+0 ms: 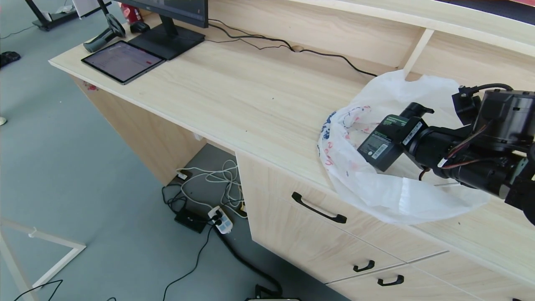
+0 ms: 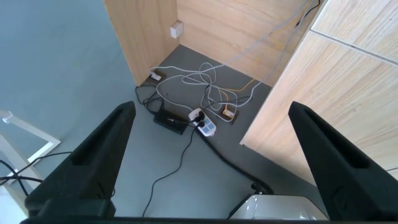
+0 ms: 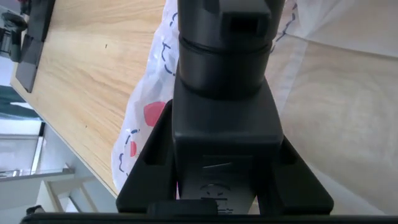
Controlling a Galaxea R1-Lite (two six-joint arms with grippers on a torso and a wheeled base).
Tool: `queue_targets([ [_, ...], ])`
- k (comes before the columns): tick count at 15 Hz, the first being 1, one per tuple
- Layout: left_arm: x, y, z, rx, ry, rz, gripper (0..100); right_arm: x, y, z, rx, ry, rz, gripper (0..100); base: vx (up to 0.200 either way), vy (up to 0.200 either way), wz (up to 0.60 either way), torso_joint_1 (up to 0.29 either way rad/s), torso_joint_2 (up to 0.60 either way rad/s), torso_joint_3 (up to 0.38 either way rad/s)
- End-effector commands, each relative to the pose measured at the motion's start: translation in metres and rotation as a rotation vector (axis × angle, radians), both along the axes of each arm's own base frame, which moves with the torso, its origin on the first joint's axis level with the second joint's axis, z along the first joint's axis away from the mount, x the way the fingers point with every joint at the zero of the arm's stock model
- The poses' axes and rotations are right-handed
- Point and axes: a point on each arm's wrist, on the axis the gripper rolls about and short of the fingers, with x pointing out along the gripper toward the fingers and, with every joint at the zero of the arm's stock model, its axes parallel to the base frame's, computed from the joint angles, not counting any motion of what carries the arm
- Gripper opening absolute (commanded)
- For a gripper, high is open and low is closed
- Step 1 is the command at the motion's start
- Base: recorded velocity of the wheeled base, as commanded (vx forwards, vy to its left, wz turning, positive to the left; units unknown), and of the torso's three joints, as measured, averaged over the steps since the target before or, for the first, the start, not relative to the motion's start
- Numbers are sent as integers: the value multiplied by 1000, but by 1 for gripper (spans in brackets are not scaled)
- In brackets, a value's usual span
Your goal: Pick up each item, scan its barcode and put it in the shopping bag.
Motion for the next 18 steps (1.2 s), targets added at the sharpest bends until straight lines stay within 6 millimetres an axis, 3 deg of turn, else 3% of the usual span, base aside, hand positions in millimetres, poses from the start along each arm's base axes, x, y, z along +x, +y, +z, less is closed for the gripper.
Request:
queue_targets([
  [1,0,0,0,6,-1,1,100,5,-2,-8,-8,26,-10,0,0,0,0,0,0,0],
  [18,0,0,0,14,1,1,100,5,-9,-21,-45,61,-30,0,0,0,0,0,0,0],
])
